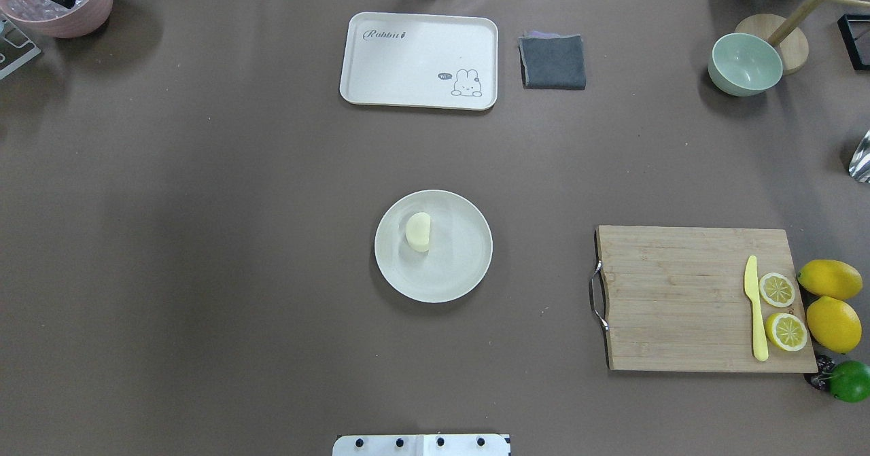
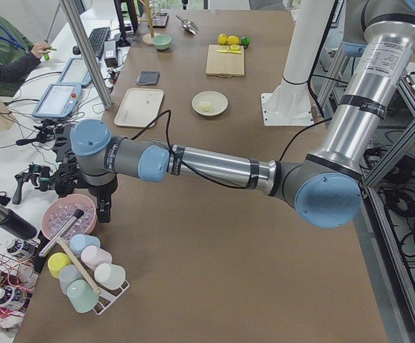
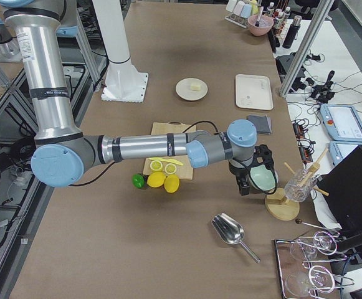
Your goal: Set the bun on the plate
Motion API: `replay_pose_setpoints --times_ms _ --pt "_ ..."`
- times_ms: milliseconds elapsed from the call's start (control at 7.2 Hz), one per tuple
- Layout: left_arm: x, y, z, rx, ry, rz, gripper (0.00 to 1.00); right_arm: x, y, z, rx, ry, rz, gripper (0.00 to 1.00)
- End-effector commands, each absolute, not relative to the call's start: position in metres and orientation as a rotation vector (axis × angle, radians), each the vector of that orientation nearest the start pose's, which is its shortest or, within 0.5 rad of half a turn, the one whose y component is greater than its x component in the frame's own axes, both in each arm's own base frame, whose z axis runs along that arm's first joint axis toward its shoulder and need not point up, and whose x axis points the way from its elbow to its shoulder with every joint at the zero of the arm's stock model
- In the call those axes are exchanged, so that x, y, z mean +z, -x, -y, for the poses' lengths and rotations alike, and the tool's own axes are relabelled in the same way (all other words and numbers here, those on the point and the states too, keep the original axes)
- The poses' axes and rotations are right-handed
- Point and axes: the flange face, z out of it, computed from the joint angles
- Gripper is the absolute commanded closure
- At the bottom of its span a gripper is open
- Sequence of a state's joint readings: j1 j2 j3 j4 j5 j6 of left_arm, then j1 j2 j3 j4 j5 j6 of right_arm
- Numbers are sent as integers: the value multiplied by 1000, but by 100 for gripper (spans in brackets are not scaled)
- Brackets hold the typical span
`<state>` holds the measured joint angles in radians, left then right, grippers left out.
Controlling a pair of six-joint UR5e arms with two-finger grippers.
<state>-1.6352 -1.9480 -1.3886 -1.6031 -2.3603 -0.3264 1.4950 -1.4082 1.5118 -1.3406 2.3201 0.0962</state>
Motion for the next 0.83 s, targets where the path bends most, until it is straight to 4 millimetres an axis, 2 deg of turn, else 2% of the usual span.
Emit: replay_pose_setpoints --times_ms 0,278,694 --pt "514 105 641 -290 -88 -807 2 579 -21 580 -104 -250 766 0" --pt "512 105 641 -290 -89 -808 2 586 -21 583 -97 -236 767 0" --pt "515 104 642 -291 -83 -806 2 577 -20 587 -104 -250 771 0"
